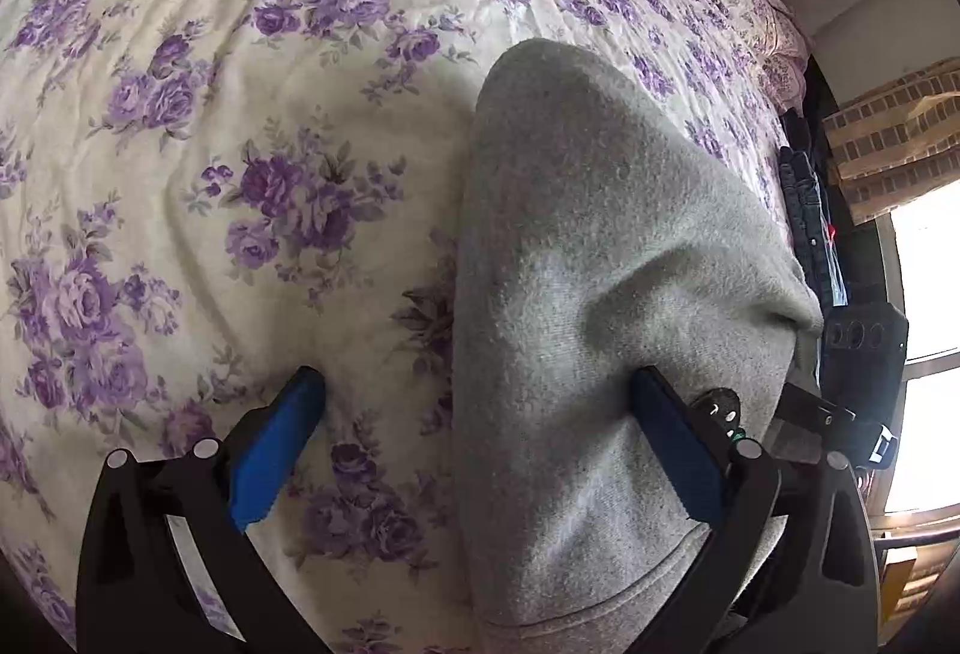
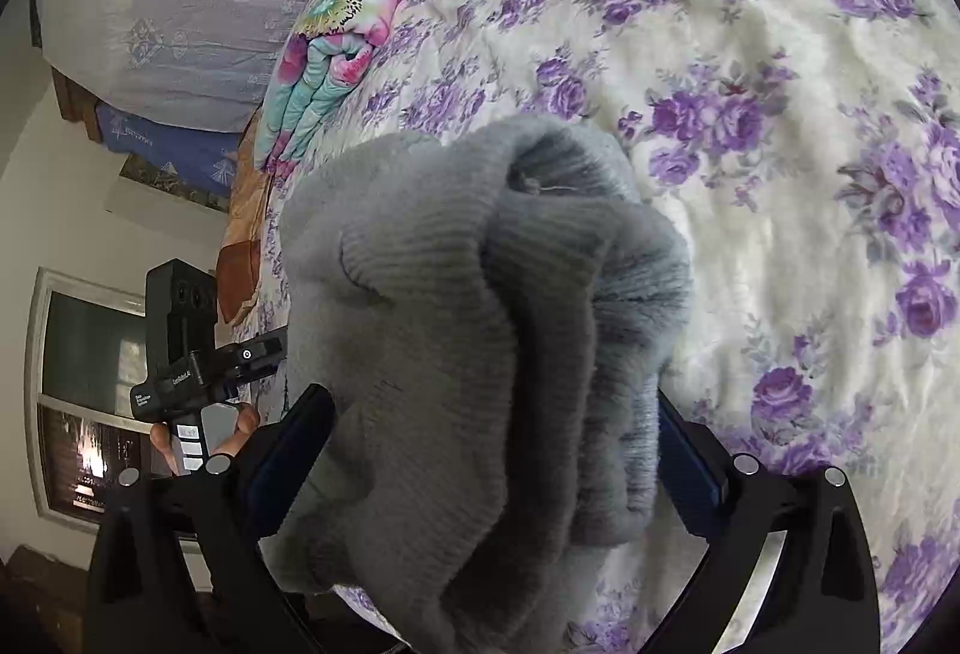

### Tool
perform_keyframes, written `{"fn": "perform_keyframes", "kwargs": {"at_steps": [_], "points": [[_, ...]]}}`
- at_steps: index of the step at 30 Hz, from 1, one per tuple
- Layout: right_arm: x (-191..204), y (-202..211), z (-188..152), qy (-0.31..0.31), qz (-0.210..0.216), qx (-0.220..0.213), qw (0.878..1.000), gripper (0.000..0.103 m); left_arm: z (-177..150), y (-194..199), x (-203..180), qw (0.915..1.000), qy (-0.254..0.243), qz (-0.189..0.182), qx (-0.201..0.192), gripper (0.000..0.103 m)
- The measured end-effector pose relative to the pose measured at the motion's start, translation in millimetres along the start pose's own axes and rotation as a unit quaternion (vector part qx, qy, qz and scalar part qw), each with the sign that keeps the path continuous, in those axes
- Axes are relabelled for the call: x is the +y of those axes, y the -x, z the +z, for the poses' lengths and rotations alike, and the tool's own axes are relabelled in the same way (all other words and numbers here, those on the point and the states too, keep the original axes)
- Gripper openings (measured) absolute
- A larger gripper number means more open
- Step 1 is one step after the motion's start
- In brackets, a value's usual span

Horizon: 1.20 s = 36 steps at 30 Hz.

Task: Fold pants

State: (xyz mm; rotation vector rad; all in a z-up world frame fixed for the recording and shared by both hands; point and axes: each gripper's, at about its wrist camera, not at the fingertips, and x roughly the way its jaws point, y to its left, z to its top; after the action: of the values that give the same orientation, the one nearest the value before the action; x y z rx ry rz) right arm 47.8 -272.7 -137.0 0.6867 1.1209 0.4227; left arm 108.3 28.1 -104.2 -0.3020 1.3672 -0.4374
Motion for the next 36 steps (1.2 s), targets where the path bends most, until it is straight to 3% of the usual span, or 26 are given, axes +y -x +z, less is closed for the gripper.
{"fn": "perform_keyframes", "kwargs": {"at_steps": [4,8,10,15,21,24,26,27,28,29,36], "points": [[9,0,-3,0.011,-0.011,-0.005,1.0,0.1,-1,4,-10,0.9996,0.002,-0.017,0.021,0.099],[6,0,-5,0.003,0.005,0.004,1.0,0.1,-8,13,-28,0.9995,-0.03,-0.001,0.005,0.099],[4,4,-8,0.008,0.008,0.004,1.0,0.098,-11,0,-34,0.9972,-0.028,-0.052,0.047,0.099],[-8,8,-13,0.0,0.025,0.001,1.0,0.094,-27,-12,-67,0.9951,-0.089,0.027,0.032,0.099],[4,-1,-6,-0.001,0.008,-0.003,1.0,0.096,-7,-16,-43,0.9967,-0.048,-0.058,0.032,0.099],[15,2,-8,0.025,-0.02,-0.015,0.999,0.081,-13,-11,-52,0.9977,-0.061,-0.026,0.012,0.086],[21,9,-7,0.044,-0.024,-0.026,0.998,0.059,-18,-1,-60,0.9971,-0.075,-0.002,-0.009,0.069],[25,14,-7,0.053,-0.019,-0.032,0.998,0.055,-20,6,-63,0.9969,-0.077,-0.002,-0.019,0.063],[30,20,-7,0.062,-0.016,-0.041,0.997,0.048,-22,15,-63,0.9964,-0.078,-0.009,-0.03,0.048],[38,26,-6,0.077,-0.016,-0.05,0.996,0.047,-23,24,-66,0.9961,-0.078,-0.014,-0.04,0.041],[101,71,25,0.168,-0.004,-0.128,0.977,0.046,-4,98,-95,0.9846,-0.107,-0.013,-0.138,0.041]]}}
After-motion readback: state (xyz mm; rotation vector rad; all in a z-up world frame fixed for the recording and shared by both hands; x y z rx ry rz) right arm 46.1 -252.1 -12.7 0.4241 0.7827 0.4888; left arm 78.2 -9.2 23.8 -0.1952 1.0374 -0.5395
